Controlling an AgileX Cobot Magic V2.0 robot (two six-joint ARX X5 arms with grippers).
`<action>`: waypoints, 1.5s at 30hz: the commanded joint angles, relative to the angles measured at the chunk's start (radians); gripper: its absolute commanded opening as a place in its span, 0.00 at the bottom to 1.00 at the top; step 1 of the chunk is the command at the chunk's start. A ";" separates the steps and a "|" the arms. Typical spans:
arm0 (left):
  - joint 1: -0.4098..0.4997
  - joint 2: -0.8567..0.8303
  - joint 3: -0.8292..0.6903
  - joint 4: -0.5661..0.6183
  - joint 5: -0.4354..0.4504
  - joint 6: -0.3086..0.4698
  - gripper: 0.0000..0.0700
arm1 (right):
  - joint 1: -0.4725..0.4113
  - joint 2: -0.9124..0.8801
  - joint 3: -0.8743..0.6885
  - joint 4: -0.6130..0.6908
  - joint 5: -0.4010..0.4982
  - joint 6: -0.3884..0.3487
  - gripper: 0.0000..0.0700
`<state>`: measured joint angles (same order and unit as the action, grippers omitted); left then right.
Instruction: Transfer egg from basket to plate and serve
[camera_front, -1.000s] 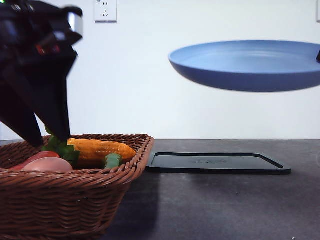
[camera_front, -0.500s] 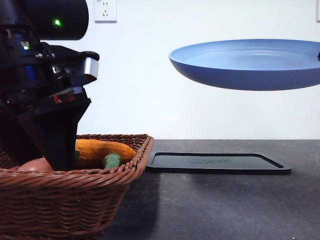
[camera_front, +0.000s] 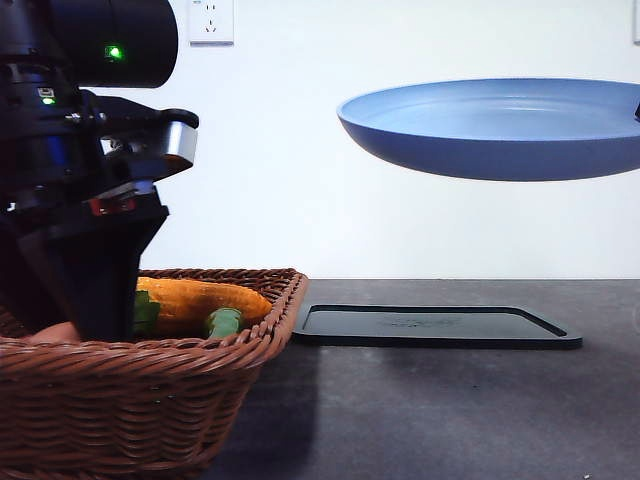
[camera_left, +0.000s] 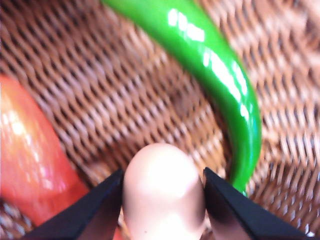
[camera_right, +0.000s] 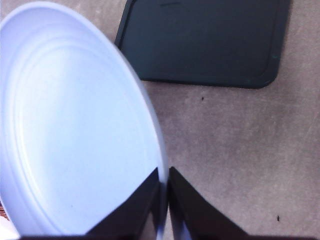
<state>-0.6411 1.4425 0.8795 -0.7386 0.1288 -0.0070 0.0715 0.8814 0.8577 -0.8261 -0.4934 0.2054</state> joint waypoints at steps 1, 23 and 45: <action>-0.009 0.016 0.011 -0.022 -0.003 0.023 0.36 | 0.002 0.004 0.022 0.010 -0.005 -0.012 0.00; -0.007 -0.058 0.203 -0.137 -0.002 -0.001 0.36 | 0.014 0.057 0.022 0.022 -0.028 -0.015 0.00; -0.220 -0.060 0.415 -0.025 0.128 -0.062 0.36 | 0.351 0.344 0.022 0.221 -0.062 0.069 0.00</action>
<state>-0.8483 1.3624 1.2781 -0.7705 0.2665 -0.0637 0.4135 1.2146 0.8581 -0.6189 -0.5414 0.2499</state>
